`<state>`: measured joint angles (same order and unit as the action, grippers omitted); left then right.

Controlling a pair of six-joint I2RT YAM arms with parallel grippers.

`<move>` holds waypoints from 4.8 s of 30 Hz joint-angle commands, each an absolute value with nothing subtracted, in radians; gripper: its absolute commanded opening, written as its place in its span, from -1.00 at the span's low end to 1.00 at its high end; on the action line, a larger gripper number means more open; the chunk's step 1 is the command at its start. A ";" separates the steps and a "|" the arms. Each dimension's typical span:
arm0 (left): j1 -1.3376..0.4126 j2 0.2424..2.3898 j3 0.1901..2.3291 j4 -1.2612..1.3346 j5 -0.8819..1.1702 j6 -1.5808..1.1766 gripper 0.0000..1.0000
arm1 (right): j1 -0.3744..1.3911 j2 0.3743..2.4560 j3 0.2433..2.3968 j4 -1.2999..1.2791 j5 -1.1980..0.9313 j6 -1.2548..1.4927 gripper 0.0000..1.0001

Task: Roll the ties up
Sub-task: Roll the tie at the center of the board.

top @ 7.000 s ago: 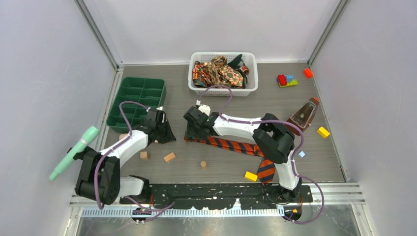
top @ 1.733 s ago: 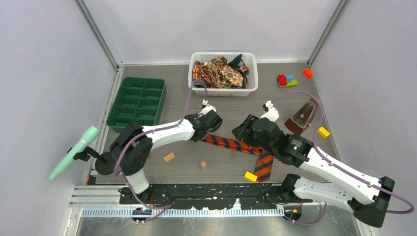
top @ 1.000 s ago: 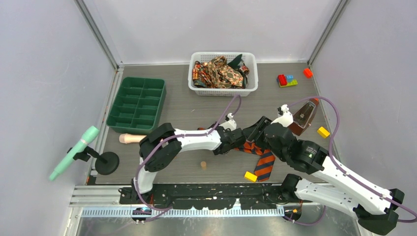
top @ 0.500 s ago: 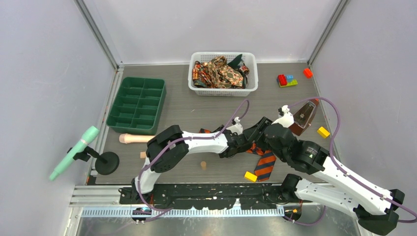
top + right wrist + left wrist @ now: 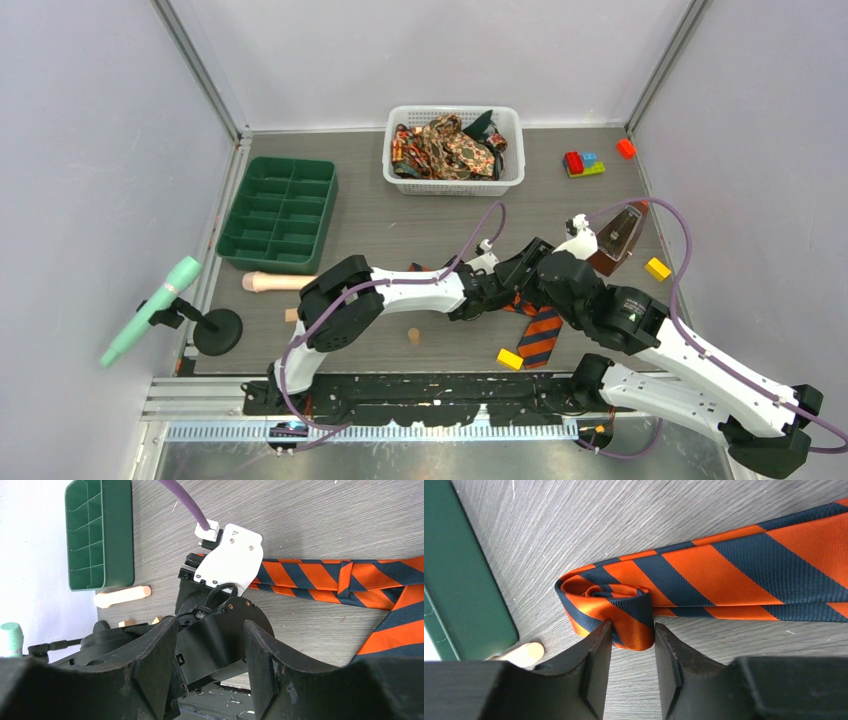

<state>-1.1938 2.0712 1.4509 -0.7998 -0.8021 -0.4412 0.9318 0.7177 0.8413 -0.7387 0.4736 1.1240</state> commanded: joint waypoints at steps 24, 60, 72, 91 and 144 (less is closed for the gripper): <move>-1.143 2.066 1.433 -0.700 -0.756 -0.440 -0.90 | 0.931 0.728 0.898 -0.857 0.600 1.201 0.14; -1.127 2.065 1.401 -0.673 -0.737 -0.436 -0.97 | 0.517 1.373 0.658 -0.299 0.015 1.124 -0.94; -1.127 2.071 1.402 -0.672 -0.726 -0.439 -1.00 | 0.492 1.352 0.667 -0.286 0.051 1.117 -0.99; -1.090 2.065 1.390 -0.665 -0.748 -0.436 -1.00 | 0.479 1.471 0.644 -0.333 0.082 1.111 -0.95; -1.000 2.015 1.489 -0.630 -0.694 -0.295 -0.17 | 0.479 0.829 0.766 -0.558 0.269 1.012 0.18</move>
